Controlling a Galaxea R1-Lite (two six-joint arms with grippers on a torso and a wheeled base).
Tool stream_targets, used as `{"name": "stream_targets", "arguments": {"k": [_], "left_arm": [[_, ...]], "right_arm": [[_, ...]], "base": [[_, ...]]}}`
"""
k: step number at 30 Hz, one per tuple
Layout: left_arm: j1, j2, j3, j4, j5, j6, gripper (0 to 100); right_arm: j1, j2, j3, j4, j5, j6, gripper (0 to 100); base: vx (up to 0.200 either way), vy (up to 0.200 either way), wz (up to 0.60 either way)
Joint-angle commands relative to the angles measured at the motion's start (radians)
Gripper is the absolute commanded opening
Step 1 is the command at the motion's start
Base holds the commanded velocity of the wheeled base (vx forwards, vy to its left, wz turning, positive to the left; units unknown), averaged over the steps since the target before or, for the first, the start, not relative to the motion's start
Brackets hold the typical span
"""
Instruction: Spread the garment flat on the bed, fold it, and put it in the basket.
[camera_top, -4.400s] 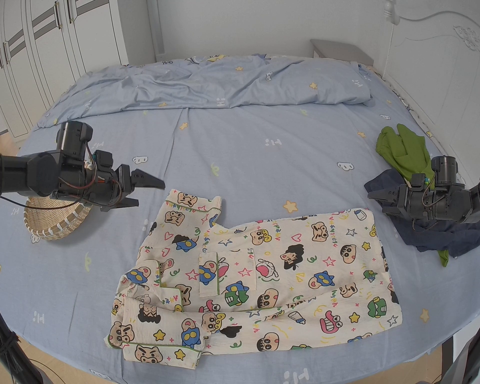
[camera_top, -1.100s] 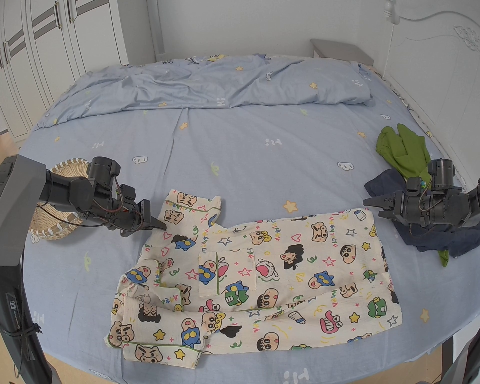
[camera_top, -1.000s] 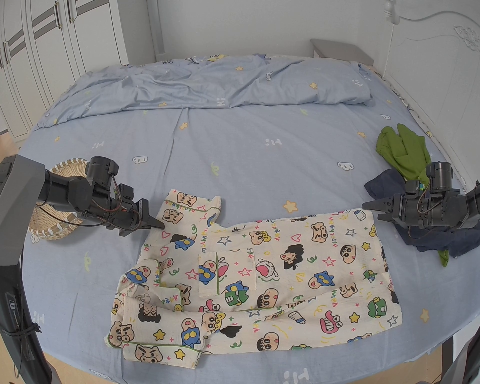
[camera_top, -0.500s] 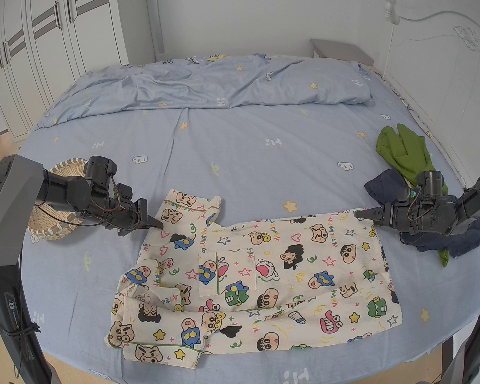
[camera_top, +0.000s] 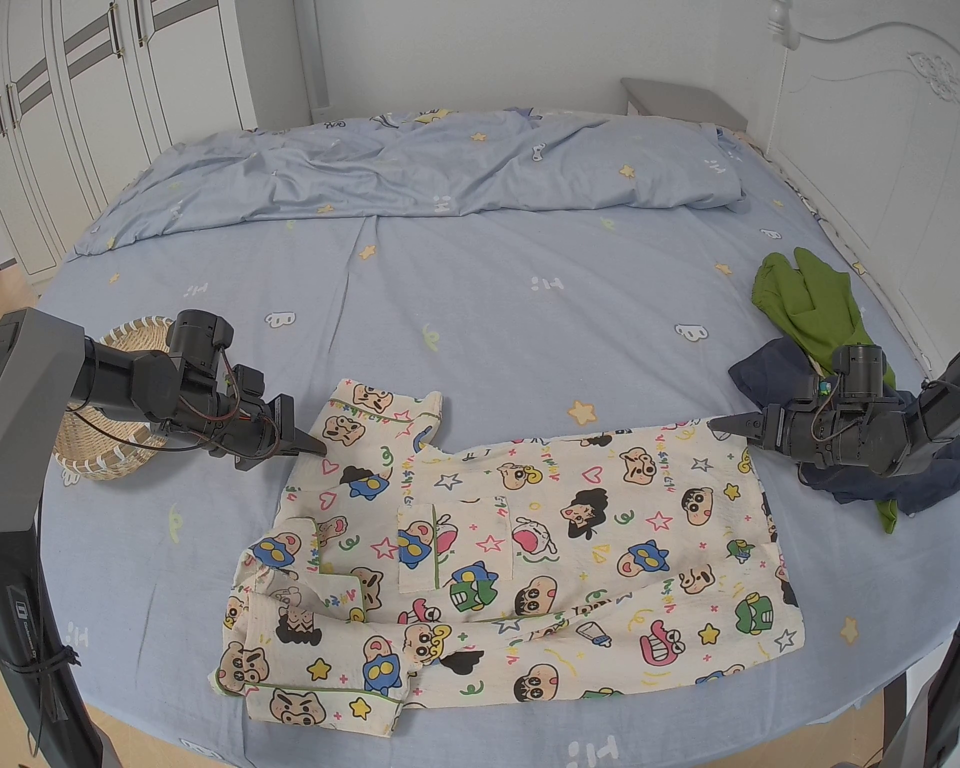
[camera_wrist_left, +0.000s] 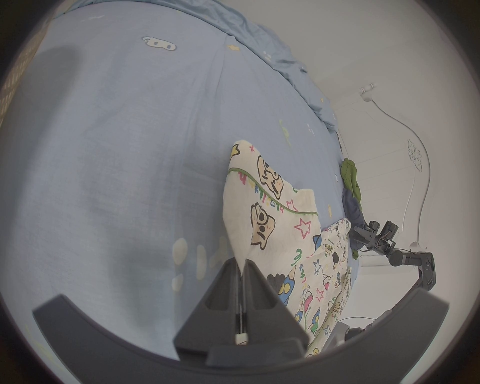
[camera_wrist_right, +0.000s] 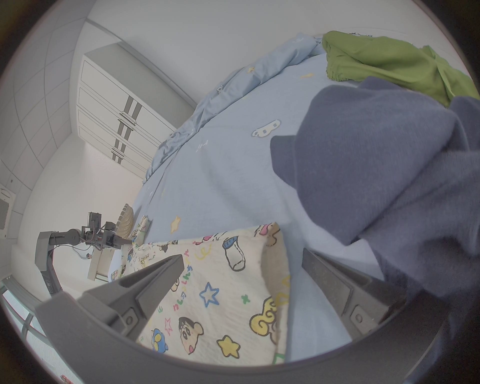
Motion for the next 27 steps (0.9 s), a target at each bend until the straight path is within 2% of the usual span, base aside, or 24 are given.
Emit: {"name": "stream_targets", "arguments": {"k": [1, 5, 9, 13, 27], "left_arm": [[0.0, -0.003, 0.001, 0.0, 0.0, -0.001, 0], [-0.002, -0.003, 0.003, 0.0, 0.0, -0.001, 0], [0.0, -0.003, 0.005, 0.0, 0.0, -0.001, 0], [0.0, -0.014, 0.005, 0.0, 0.0, -0.001, 0], [0.0, -0.018, 0.006, 0.0, 0.0, -0.001, 0]], "right_arm": [[0.003, 0.004, 0.002, -0.04, -0.026, 0.021, 100], [0.009, 0.011, 0.018, -0.101, -0.028, 0.068, 100], [0.02, 0.036, 0.032, -0.164, -0.028, 0.08, 100], [0.021, 0.037, 0.035, -0.174, -0.026, 0.122, 100], [0.017, 0.05, 0.027, -0.181, -0.025, 0.125, 100]], "base": [[0.0, 0.0, 0.0], [0.0, 0.0, 0.0], [0.0, 0.0, 0.0], [0.0, 0.0, 0.0], [0.0, 0.0, 0.0]]}}
